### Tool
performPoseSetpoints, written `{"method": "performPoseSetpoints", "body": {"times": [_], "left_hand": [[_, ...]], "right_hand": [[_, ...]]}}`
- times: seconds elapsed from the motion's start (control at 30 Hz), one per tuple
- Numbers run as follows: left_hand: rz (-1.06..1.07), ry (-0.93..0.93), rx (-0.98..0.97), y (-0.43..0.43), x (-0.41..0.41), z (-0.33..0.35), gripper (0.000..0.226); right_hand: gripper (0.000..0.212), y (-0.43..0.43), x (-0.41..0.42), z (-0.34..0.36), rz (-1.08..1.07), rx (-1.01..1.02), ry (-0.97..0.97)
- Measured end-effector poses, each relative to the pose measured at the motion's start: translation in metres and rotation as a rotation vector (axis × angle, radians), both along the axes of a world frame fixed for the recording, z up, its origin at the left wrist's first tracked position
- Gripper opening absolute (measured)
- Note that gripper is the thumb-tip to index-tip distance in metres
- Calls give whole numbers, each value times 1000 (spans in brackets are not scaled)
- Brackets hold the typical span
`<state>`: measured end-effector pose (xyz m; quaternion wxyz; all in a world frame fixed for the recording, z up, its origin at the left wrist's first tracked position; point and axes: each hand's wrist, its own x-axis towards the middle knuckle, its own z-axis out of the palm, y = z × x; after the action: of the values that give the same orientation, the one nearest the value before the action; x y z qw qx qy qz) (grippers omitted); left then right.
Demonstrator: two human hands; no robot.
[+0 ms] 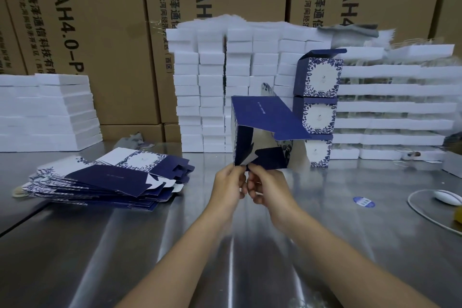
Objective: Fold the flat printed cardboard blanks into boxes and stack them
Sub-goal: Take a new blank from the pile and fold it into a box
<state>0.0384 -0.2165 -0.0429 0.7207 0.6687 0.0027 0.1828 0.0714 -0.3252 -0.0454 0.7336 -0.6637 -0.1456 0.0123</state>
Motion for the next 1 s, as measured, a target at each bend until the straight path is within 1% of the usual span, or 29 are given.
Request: {"method": "performPoseSetpoints", "body": {"times": [0.1,0.23,0.37,0.47,0.53,0.63,0.77,0.87,1.0], "left_hand": [[-3,18,2,-1,-3,2,44],[-24,30,-3,-4,-6,2,31],[-7,34,-21,-3,-5,5,36],[10,46,-59,-2,-5,7,36],[18,64,-76,-1,-6,8,36],[3,111,-90,-1,-7,6,38],[-3,122,-134,0,-4,5,44],[23,125,-175,2,-4,8,44],[39,141,-173,1,-6,8,36]], "right_hand": [[37,0,-3,0,27,63,28],[35,-1,-4,2,36,26,24],[38,-5,-2,6,53,-12,68],[40,-7,2,6,-12,112,118],[39,-6,4,6,-44,140,100],[39,-5,4,3,-42,98,74],[39,-7,4,5,26,10,107],[39,-10,7,10,-62,92,131],[40,-10,8,8,-139,136,113]]}}
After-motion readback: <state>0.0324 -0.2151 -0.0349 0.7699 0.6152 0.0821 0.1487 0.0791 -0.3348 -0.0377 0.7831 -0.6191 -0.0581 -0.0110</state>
